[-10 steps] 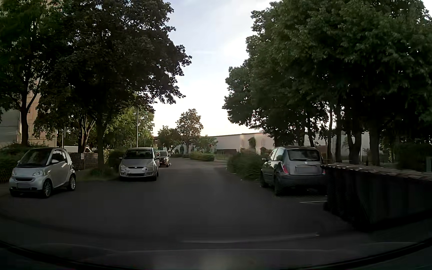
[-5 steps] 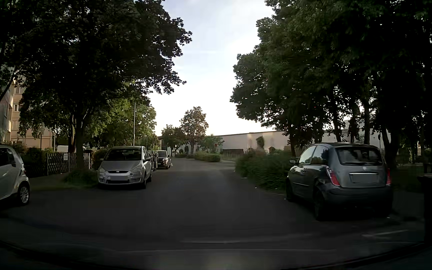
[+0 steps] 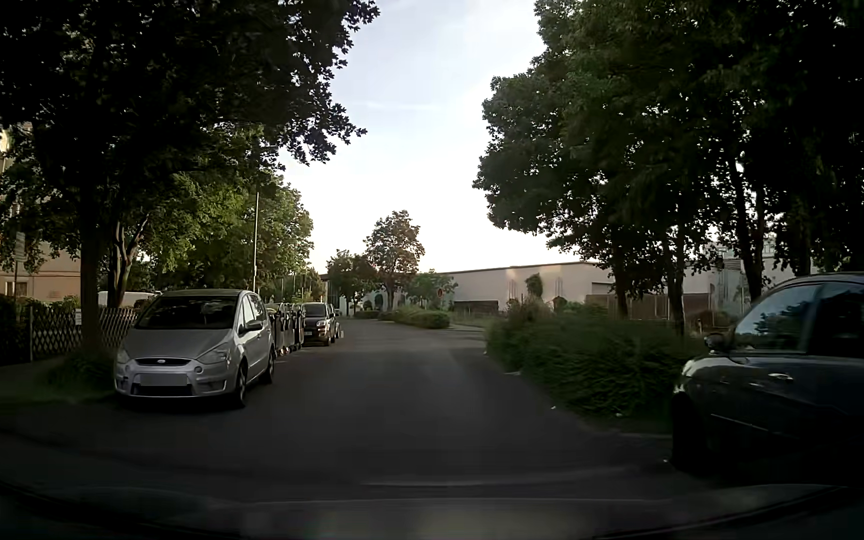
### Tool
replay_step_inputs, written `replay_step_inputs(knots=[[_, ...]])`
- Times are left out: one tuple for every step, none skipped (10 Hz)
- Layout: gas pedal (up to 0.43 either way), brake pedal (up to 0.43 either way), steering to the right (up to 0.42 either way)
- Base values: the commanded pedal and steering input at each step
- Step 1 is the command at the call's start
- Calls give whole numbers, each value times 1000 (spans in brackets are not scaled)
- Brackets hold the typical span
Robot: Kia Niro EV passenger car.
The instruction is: Follow the waypoints while adhering to traffic rules and regulations
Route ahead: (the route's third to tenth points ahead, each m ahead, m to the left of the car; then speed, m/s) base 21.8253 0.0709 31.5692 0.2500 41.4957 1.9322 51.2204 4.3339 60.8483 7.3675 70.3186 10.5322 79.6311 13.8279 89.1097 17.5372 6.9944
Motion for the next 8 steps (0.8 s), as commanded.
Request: replay_step_inputs(knots=[[0,0,-9],[0,0,-9],[0,0,-7],[0,0,-5],[0,0,-5],[0,0,-5],[0,0,-5],[0,0,-5]])
